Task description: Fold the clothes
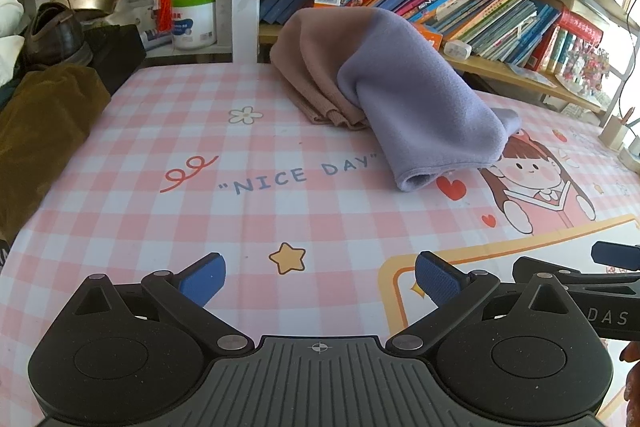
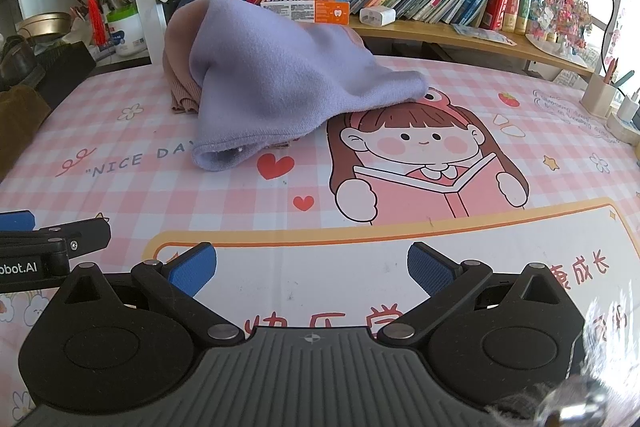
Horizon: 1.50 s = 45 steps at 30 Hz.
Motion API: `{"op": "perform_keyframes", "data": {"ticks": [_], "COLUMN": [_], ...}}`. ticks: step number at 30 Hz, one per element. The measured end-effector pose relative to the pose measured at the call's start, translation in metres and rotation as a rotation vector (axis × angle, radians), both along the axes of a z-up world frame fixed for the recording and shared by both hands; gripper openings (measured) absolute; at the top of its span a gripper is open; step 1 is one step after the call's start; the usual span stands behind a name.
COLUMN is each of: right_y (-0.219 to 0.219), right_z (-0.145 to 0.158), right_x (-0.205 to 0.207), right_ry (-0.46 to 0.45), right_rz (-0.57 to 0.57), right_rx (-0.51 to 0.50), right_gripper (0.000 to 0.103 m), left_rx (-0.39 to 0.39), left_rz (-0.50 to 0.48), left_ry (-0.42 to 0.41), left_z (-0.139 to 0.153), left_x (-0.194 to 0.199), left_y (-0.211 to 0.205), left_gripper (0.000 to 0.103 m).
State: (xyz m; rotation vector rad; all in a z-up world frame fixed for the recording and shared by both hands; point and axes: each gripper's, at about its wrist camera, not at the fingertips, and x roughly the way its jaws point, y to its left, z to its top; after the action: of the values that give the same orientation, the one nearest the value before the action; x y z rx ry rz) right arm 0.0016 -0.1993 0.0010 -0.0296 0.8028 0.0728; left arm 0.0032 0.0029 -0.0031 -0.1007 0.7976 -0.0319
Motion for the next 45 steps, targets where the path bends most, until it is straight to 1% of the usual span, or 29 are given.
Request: {"op": "perform_keyframes", "data": {"ticks": [45], "right_y": [-0.0008], "right_z": [0.0], "right_x": [0.0001], "right_ry": [0.016], "right_rz": [-0.006], "right_rx": [0.007], "right_gripper": [0.103], "left_rx": [0.007], "left_rz": [-0.003], "left_ry": [0.005], "left_z": [0.0008], "left_x": [0.001], "left_y": [-0.0001], "left_gripper": [0.102]}}
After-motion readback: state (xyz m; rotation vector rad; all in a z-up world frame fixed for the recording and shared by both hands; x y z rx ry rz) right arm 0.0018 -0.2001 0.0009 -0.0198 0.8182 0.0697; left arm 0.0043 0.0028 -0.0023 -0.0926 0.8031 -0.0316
